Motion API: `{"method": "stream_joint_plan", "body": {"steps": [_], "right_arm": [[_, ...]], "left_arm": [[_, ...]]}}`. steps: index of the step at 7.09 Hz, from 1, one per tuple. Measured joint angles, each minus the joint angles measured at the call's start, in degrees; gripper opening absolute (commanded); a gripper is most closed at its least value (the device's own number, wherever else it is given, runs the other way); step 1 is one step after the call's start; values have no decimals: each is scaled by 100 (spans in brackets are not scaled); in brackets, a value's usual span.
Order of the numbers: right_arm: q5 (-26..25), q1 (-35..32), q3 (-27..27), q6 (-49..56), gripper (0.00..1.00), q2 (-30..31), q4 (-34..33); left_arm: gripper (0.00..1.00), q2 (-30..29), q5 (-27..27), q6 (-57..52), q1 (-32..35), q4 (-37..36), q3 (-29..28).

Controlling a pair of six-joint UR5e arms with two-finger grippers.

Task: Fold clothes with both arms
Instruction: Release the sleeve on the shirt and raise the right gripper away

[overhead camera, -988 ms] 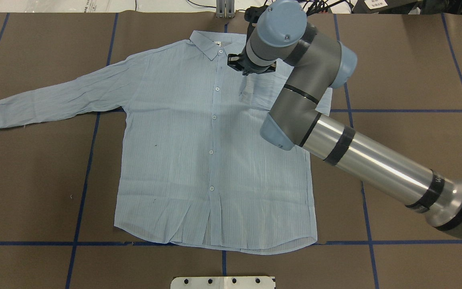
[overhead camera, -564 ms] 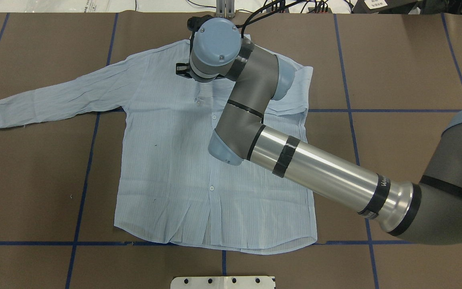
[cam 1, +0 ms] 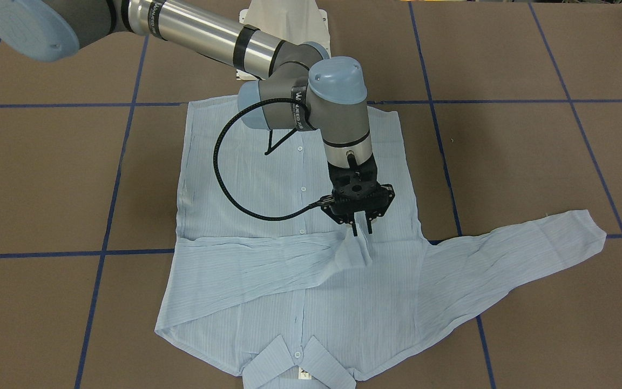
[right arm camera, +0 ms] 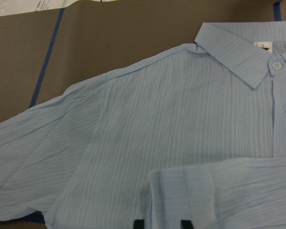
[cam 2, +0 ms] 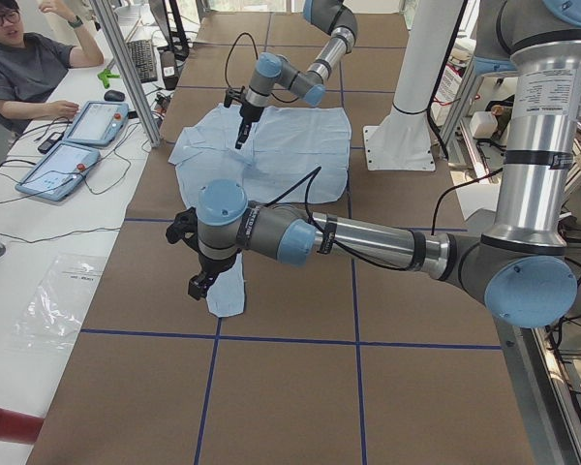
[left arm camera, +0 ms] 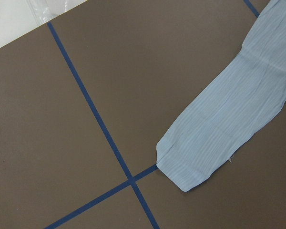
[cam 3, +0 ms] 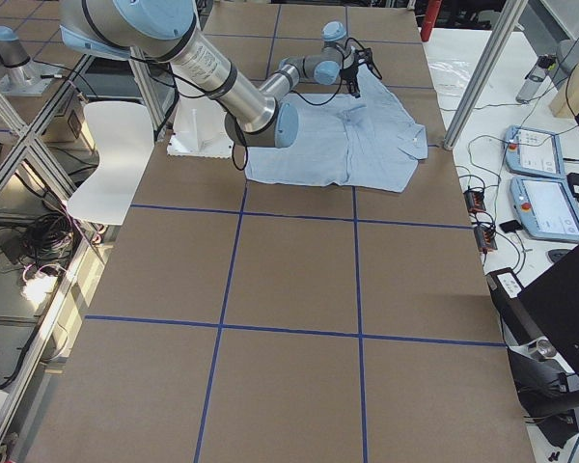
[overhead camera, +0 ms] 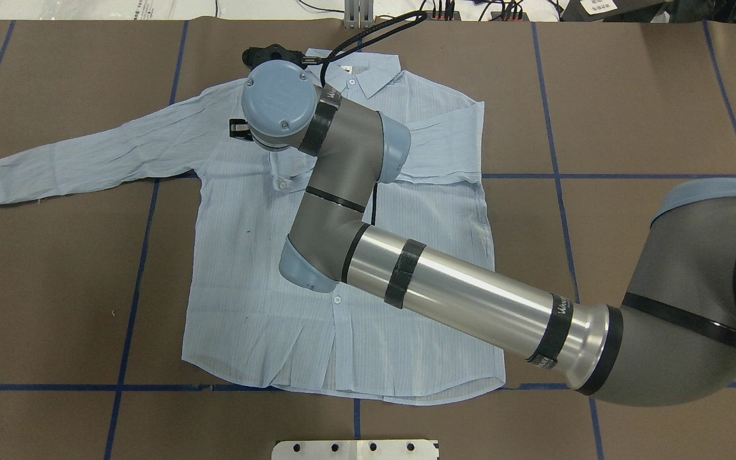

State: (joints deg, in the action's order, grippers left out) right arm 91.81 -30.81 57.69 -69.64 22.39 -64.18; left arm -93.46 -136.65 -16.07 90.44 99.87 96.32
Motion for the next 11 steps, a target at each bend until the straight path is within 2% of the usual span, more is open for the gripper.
{"method": "stream_joint_plan", "body": {"steps": [3, 4, 6, 8, 9, 11], "right_arm": [[-25, 11, -236, -312, 100, -262, -181], [197, -112, -228, -317, 100, -264, -511], [1093, -638, 49, 120, 100, -210, -1659], [1956, -1364, 711, 1137, 100, 268, -2578], [2370, -1788, 1306, 1710, 100, 850, -2810], [2668, -2465, 2683, 3118, 100, 2053, -3509]], "left_arm": [[100, -97, 6, 62, -28, -2, -59], [100, -170, -15, 178, -38, 16, -87], [100, -287, -58, 629, -69, 234, -110], [100, -303, -42, 940, -387, 479, -155], [100, -309, -28, 1280, -583, 660, -223], [100, -315, 27, 2042, -816, 1251, -496]]}}
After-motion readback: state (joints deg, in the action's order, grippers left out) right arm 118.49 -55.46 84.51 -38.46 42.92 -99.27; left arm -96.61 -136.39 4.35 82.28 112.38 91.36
